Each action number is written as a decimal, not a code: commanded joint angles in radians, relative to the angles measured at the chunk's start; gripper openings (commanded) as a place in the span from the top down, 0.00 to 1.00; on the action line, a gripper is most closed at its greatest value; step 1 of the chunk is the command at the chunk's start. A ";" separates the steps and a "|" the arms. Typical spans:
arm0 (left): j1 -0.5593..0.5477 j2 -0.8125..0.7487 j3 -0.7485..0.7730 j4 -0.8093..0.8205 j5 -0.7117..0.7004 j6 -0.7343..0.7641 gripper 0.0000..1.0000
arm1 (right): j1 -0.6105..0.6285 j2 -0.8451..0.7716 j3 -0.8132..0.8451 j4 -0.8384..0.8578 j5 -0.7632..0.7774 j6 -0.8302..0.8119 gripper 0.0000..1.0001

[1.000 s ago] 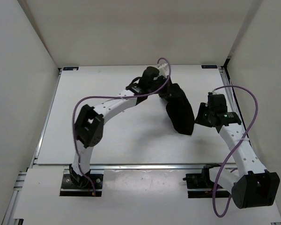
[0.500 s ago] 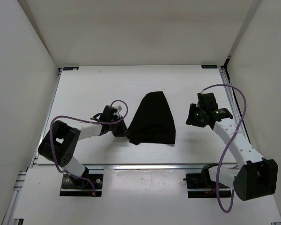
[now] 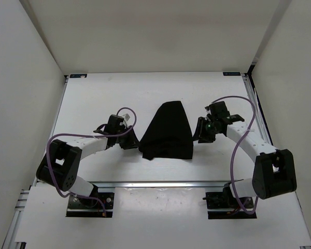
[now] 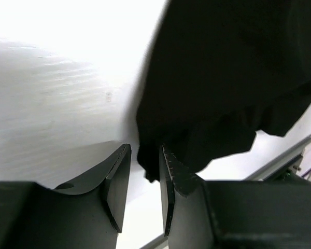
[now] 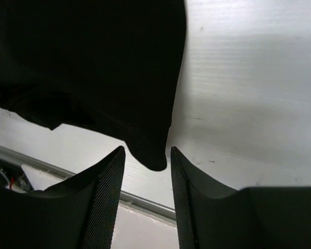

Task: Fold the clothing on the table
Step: Flatten the skirt out

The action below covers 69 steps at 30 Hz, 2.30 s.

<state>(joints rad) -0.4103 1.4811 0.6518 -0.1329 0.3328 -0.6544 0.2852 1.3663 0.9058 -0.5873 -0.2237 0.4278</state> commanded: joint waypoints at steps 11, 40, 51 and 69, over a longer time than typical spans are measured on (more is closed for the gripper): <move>-0.085 -0.038 0.051 -0.017 0.106 -0.056 0.56 | 0.000 0.017 -0.064 0.047 -0.111 0.074 0.56; -0.092 0.380 0.605 0.032 0.014 -0.085 0.99 | -0.058 -0.092 -0.045 -0.057 0.013 0.028 0.57; -0.018 0.226 0.275 0.133 0.048 -0.119 0.99 | -0.179 0.040 0.007 0.064 0.121 0.026 0.53; 0.017 0.205 0.238 0.081 0.043 -0.088 1.00 | -0.178 0.313 0.024 0.331 -0.223 0.092 0.99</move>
<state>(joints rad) -0.4091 1.7409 0.8948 -0.0551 0.3614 -0.7559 0.1215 1.6684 0.8890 -0.2901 -0.3931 0.5179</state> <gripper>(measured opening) 0.026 0.032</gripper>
